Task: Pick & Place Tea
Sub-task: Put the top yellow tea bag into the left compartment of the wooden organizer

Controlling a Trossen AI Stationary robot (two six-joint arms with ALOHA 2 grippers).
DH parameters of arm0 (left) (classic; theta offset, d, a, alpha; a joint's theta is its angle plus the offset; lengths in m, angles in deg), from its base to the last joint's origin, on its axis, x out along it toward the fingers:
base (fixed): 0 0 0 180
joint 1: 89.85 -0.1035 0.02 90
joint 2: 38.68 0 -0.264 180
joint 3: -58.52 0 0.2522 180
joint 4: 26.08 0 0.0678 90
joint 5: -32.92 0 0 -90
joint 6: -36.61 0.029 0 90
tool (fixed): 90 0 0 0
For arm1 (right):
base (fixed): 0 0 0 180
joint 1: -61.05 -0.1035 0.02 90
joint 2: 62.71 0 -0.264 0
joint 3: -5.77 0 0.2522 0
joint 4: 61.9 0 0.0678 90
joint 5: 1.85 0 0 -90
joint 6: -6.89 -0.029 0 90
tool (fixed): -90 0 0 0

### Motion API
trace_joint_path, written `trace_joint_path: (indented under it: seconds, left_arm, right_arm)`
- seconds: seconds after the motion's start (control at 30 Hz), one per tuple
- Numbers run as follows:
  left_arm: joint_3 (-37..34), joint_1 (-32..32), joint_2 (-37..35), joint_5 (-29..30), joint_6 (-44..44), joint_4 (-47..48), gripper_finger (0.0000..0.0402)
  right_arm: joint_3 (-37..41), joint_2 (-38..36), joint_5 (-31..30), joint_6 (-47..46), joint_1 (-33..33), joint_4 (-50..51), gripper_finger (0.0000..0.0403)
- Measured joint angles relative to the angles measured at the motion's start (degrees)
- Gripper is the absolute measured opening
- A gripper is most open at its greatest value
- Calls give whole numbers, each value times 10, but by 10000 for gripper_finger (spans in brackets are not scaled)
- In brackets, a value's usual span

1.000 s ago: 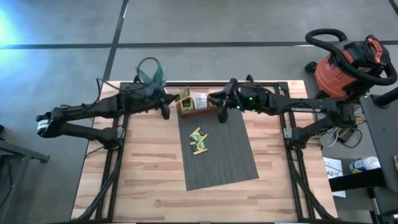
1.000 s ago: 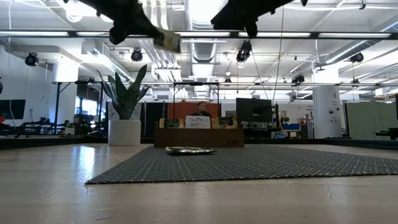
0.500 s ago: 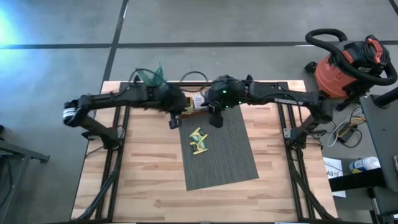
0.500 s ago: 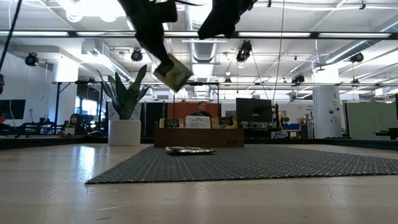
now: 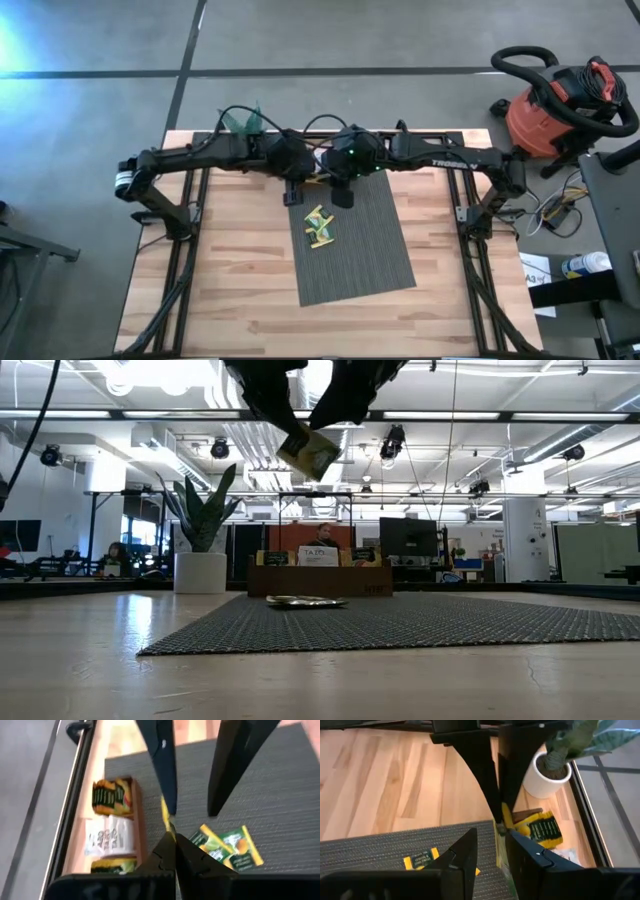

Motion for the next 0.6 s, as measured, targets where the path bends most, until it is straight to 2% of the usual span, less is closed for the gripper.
trace_joint_path:
  seconds: [0.27, 0.6]
  left_arm:
    - [0, 4, -1, -12, -14, -16, 0]
    - [0, 11, -1, -13, -16, 6, 0]
  right_arm:
    - [1, -1, 0, 10, 0, -10, 102]
    - [-3, -5, 0, 29, 0, -2, 102]
